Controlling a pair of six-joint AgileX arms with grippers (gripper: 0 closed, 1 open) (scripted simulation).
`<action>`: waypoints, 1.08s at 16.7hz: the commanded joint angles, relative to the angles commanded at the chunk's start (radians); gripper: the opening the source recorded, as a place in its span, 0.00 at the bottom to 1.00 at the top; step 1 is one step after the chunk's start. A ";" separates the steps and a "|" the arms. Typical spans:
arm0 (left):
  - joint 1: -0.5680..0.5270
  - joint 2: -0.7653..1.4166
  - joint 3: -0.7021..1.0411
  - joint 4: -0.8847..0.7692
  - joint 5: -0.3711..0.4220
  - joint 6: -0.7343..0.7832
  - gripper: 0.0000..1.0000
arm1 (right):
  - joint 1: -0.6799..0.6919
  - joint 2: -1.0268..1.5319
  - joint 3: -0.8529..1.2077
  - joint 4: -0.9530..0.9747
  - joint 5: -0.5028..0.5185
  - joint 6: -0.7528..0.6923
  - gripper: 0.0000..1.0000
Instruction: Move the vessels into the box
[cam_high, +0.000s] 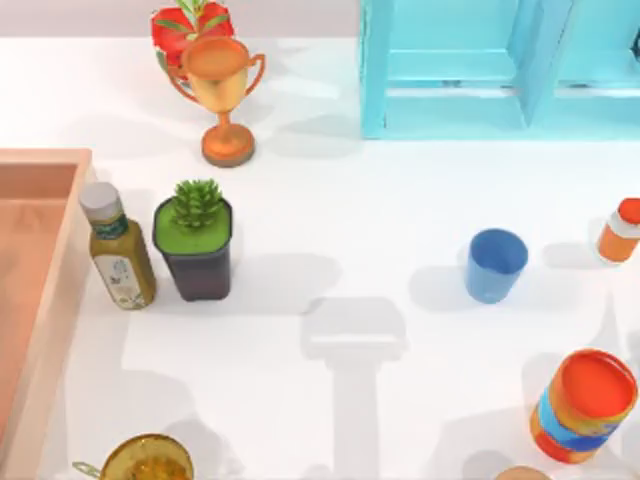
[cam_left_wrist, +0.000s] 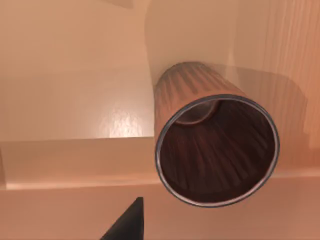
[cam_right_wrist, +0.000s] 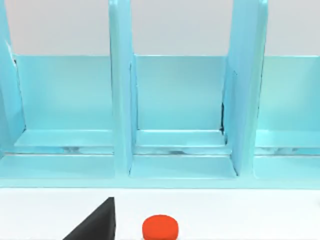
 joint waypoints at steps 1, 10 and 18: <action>0.000 0.000 0.000 0.000 0.000 0.000 1.00 | 0.000 0.000 0.000 0.000 0.000 0.000 1.00; 0.000 0.011 0.041 -0.041 0.000 0.001 1.00 | 0.000 0.000 0.000 0.000 0.000 0.000 1.00; -0.005 0.021 0.395 -0.376 0.001 -0.004 1.00 | 0.000 0.000 0.000 0.000 0.000 0.000 1.00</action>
